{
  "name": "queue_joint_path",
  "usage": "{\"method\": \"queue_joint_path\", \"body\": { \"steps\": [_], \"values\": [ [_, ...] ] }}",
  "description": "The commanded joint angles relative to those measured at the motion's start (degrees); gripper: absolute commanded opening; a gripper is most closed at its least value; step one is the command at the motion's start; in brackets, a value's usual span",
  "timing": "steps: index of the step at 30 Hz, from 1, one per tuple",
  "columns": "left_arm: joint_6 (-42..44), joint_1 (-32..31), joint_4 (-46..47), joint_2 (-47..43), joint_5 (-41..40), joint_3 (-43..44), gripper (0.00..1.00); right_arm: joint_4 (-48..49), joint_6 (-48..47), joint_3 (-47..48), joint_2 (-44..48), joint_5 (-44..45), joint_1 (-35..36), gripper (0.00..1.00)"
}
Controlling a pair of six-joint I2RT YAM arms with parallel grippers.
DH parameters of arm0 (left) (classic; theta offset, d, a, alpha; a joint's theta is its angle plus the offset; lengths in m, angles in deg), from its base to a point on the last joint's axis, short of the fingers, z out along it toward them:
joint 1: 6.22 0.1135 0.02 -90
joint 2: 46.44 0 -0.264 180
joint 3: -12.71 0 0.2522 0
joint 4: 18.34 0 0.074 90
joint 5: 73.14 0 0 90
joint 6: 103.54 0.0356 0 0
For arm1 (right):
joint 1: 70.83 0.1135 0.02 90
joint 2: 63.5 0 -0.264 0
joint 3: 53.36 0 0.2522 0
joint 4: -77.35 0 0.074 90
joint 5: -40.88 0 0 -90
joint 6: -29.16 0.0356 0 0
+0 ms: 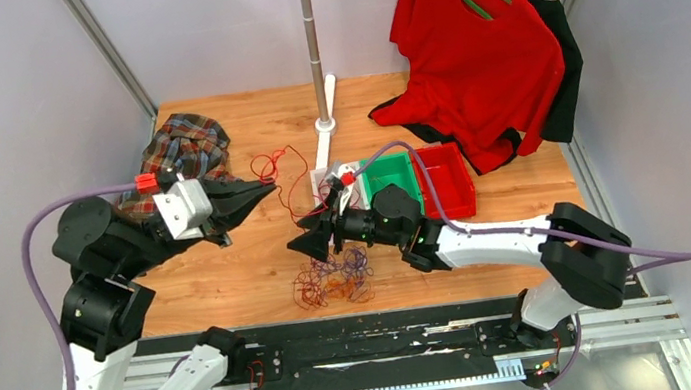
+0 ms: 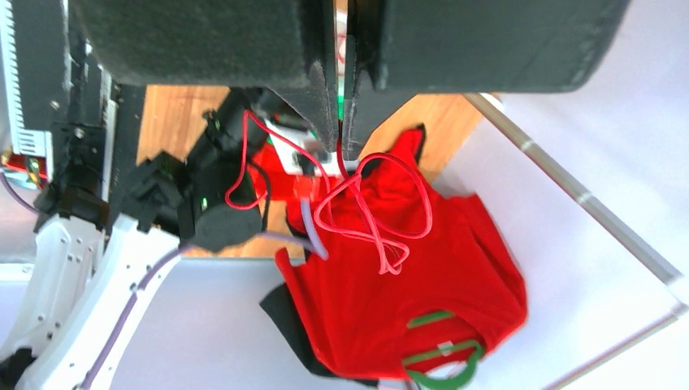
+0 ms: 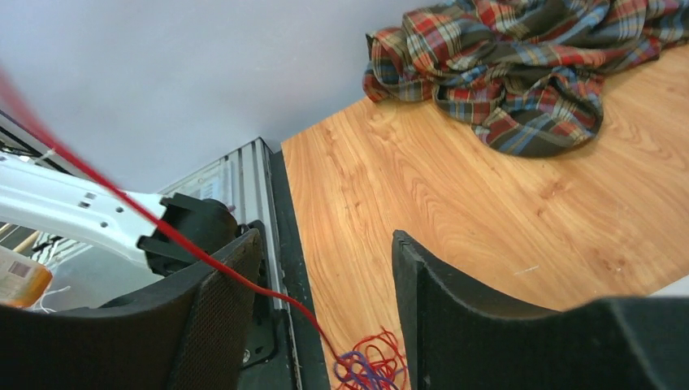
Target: Untangle the cables
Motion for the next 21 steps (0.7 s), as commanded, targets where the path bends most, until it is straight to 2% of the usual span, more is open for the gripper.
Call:
{"method": "queue_joint_path", "body": {
  "steps": [1, 7, 12, 15, 21],
  "values": [
    [-0.28, -0.18, 3.78, 1.85, -1.17, 6.15, 0.0, 3.14, -0.53, 2.08, -3.71, 0.86, 1.24, 0.58],
    [1.38, -0.3, 4.08, 4.58, -2.63, 13.37, 0.0, 5.81, 0.42, -0.02, -8.14, 2.14, 2.17, 0.49],
    [4.23, -0.33, 7.99, 6.47, -8.46, 18.05, 0.0, 7.83, -0.35, -4.09, -10.16, 6.68, 3.48, 0.49],
    [6.18, -0.27, 11.8, 7.48, -14.05, 20.1, 0.0, 9.7, -0.61, -6.91, -11.16, 9.64, 4.18, 0.54],
    [9.86, -0.26, 17.41, 10.54, -22.51, 26.18, 0.0, 11.81, -0.77, -10.15, -13.49, 13.02, 5.52, 0.53]
  ]
}}
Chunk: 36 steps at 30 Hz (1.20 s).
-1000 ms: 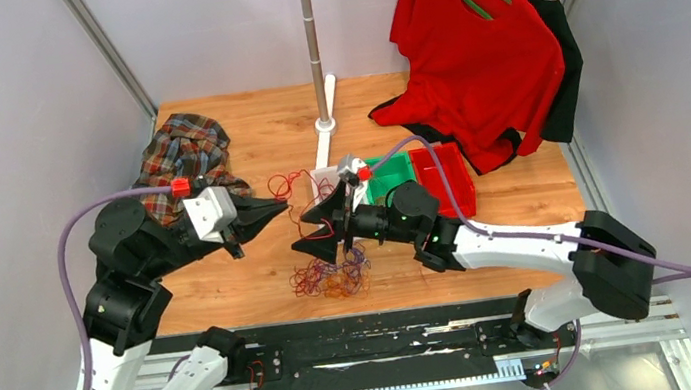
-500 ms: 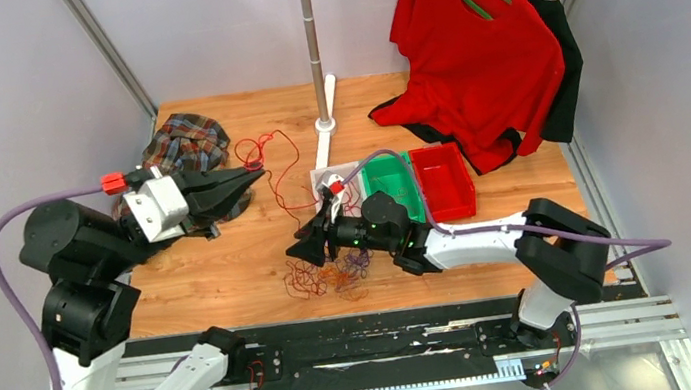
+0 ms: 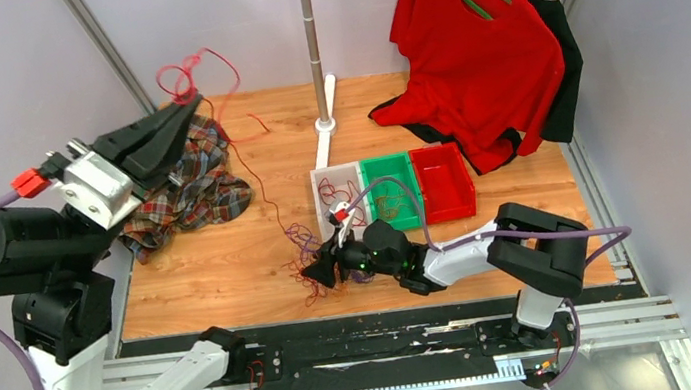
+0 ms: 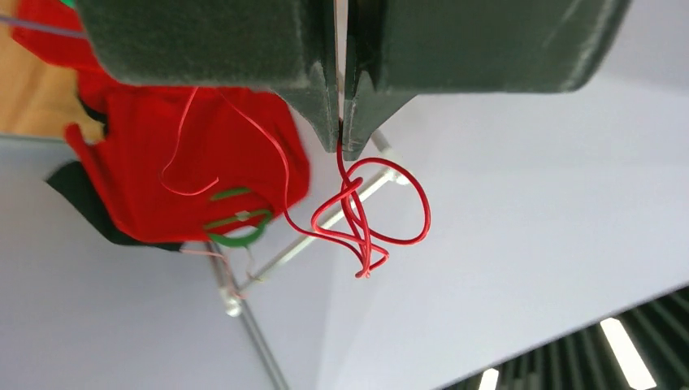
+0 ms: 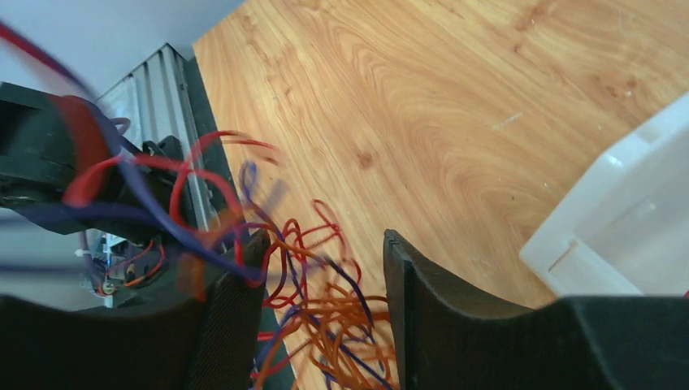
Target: Untangle the cables
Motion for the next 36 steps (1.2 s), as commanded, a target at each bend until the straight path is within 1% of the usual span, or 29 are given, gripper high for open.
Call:
{"method": "queue_joint_path", "body": {
  "steps": [1, 5, 6, 7, 9, 10, 11, 14, 18, 23, 25, 27, 28, 29, 30, 31, 32, 33, 36],
  "values": [
    [4.0, -0.18, 8.93, 1.91, -8.9, 4.62, 0.0, 4.46, -0.83, -1.87, -2.34, 4.31, 1.65, 0.52],
    [5.88, -0.27, 13.13, 4.06, -11.87, 7.98, 0.0, 4.55, -0.63, -2.13, -4.3, 5.68, 2.25, 0.44],
    [6.77, -0.2, 13.49, 4.66, -12.14, 9.1, 0.0, 4.52, -0.65, -2.13, -4.73, 5.79, 2.38, 0.41],
    [7.66, -0.25, 13.6, 5.25, -12.26, 10.22, 0.0, 4.48, -0.65, -2.12, -5.1, 6.02, 2.53, 0.36],
    [9.14, -0.26, 15.41, 6.16, -13.69, 11.68, 0.0, 4.17, -0.56, -2.29, -5.68, 7.17, 2.86, 0.13],
    [9.81, -0.24, 16.65, 6.53, -14.32, 12.17, 0.0, 3.76, -0.69, -2.37, -5.87, 7.87, 3.0, 0.05],
    [10.41, -0.25, 17.96, 6.99, -15.06, 12.64, 0.0, 3.36, -0.93, -2.36, -6.0, 8.51, 3.21, 0.01],
    [12.36, -0.26, 21.01, 9.12, -17.44, 15.76, 0.0, 1.9, -1.61, -2.18, -6.57, 10.12, 3.62, 0.01],
    [15.03, -0.23, 26.81, 13.45, -20.58, 22.1, 0.0, 0.97, -1.78, -1.94, -7.79, 11.36, 4.06, 0.01],
    [18.09, -0.3, 30.6, 18.07, -21.61, 29.29, 0.0, -2.89, -2.69, -0.51, -8.5, 13.9, 5.04, 0.01],
    [17.99, -0.25, 30.64, 18.79, -21.6, 30.45, 0.0, -2.71, -2.6, -0.66, -8.22, 14.11, 5.16, 0.01],
    [19.16, -0.26, 31.12, 18.55, -19.99, 29.25, 0.0, -3.71, -2.71, -0.55, -7.79, 14.52, 5.14, 0.01],
    [19.22, -0.23, 32.13, 18.69, -20.13, 29.11, 0.0, -4.63, -2.84, -0.3, -7.59, 14.82, 5.14, 0.01],
    [19.18, -0.24, 33.6, 19.05, -20.57, 29.25, 0.0, -5.44, -2.99, -0.15, -7.23, 14.86, 5.14, 0.03],
    [19.46, -0.28, 34.4, 19.48, -20.74, 29.65, 0.0, -6.02, -3.16, -0.31, -6.57, 15.04, 5.14, 0.1],
    [19.47, -0.26, 34.4, 19.93, -20.7, 30.09, 0.0, -6.43, -3.26, -0.65, -5.51, 15.45, 5.14, 0.2],
    [19.88, -0.24, 34.32, 19.95, -20.27, 29.39, 0.0, -6.82, -3.62, -1.49, -4.02, 15.74, 5.14, 0.27],
    [20.62, -0.24, 34.32, 19.42, -19.44, 27.81, 0.0, -7.13, -4.03, -2.19, -2.15, 16.01, 5.14, 0.33],
    [21.91, -0.24, 34.28, 16.8, -17.62, 21.68, 0.0, -10.57, -6.08, -2.62, 5.09, 15.27, 5.17, 0.53]
  ]
}}
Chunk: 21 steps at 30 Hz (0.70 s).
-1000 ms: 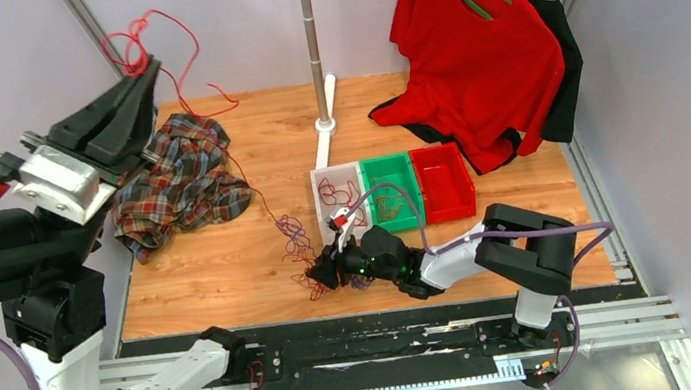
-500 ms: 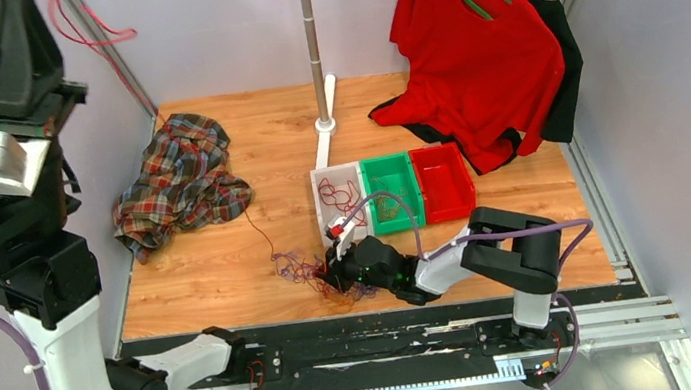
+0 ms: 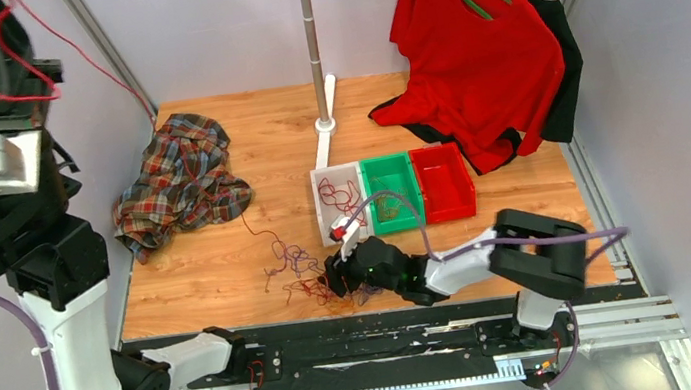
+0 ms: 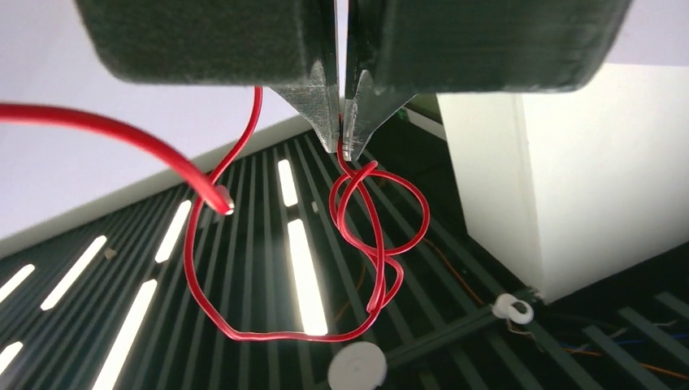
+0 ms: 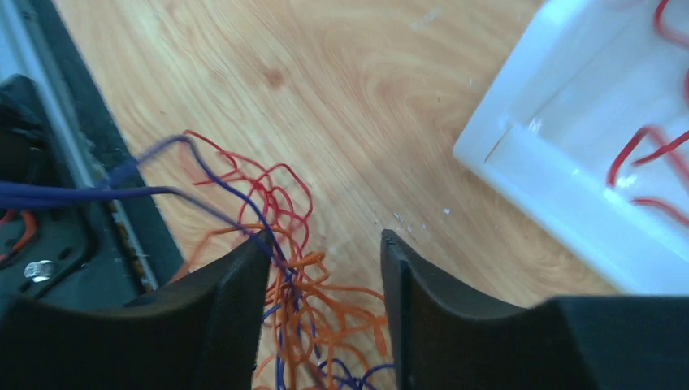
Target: Untangle the cables
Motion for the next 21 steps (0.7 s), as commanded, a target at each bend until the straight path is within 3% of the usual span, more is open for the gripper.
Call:
{"method": "queue_joint_path", "body": {
  "steps": [1, 3, 8, 18, 21],
  "values": [
    [2.43, -0.19, 2.0, -2.71, 2.12, -7.59, 0.0, -5.22, -3.91, 0.05, 10.74, 0.52, 0.71, 0.6],
    [1.78, -0.26, 2.0, -4.84, 3.43, -12.05, 0.0, -8.09, -5.66, 1.38, 14.7, -1.44, 0.68, 0.69],
    [0.84, -0.23, 1.82, -7.44, 5.33, -17.45, 0.0, -12.4, -10.35, 7.66, 18.41, -5.41, 0.46, 0.73],
    [0.42, -0.23, -0.84, -6.41, 5.04, -15.07, 0.0, -8.02, -11.38, 21.35, 8.92, -11.04, 0.07, 0.73],
    [0.6, -0.28, -1.08, -6.34, 5.03, -14.35, 0.0, -8.07, -9.94, 24.48, 4.16, -10.41, -1.21, 0.63]
  ]
}}
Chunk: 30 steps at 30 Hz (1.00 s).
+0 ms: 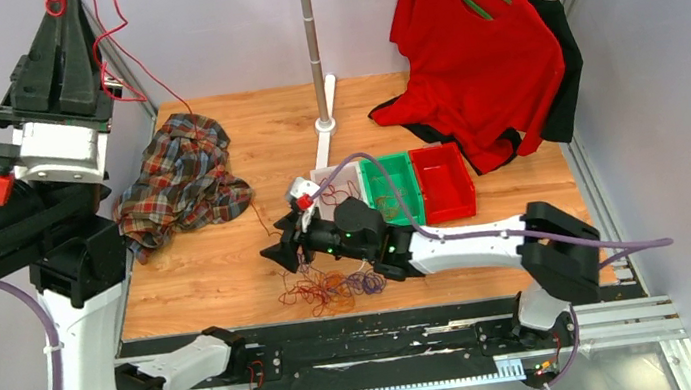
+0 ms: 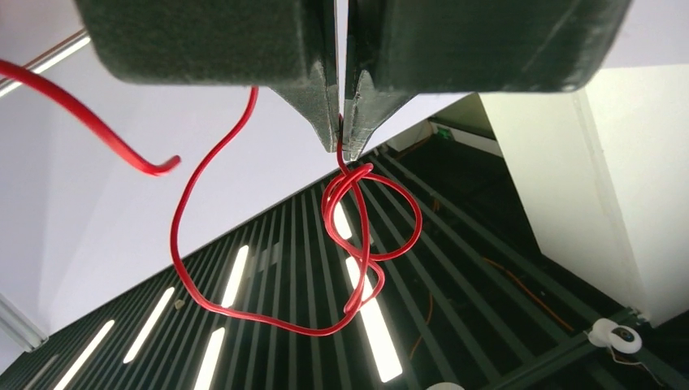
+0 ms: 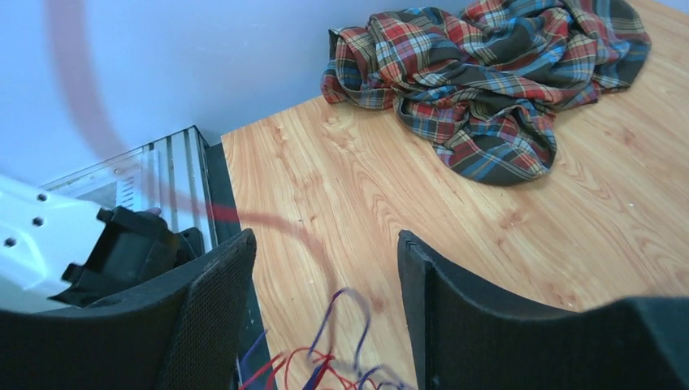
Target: Untangle the cables
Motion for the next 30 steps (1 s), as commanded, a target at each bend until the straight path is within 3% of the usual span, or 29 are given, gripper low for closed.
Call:
{"method": "queue_joint_path", "body": {
  "steps": [1, 6, 9, 14, 22, 25, 28, 30],
  "values": [
    [-0.1, -0.28, 0.49, -0.06, 0.15, 2.24, 0.0, 1.26, 1.6, 4.09, -5.67, -0.94, -1.75, 0.59],
    [5.16, -0.3, 1.76, 1.98, -0.73, 6.55, 0.0, 7.86, 6.27, -2.48, -9.31, -0.03, -2.42, 0.32],
    [9.61, -0.25, 4.9, 5.18, -1.47, 11.94, 0.0, 13.95, 9.06, -7.23, -12.1, 1.43, -2.2, 0.31],
    [15.52, -0.2, 4.91, 9.49, 0.57, 20.08, 0.0, 16.45, 10.0, -10.08, -16.93, 3.34, -1.18, 0.36],
    [20.11, -0.29, 8.19, 11.93, 0.58, 23.08, 0.0, 19.8, 11.79, -13.73, -20.27, 5.85, 0.96, 0.45],
    [18.04, -0.29, 8.01, 8.69, 1.63, 16.69, 0.0, 20.62, 12.26, -14.89, -18.59, 6.09, 0.97, 0.49],
    [16.17, -0.27, 8.05, 3.85, 4.38, 6.63, 0.0, 17.78, 12.01, -14.4, -13.97, 6.02, 0.61, 0.66],
    [13.99, -0.3, 8.0, 1.35, 4.94, 1.44, 0.0, 13.79, 11.72, -12.97, -9.95, 5.05, -0.13, 0.72]
  ]
}}
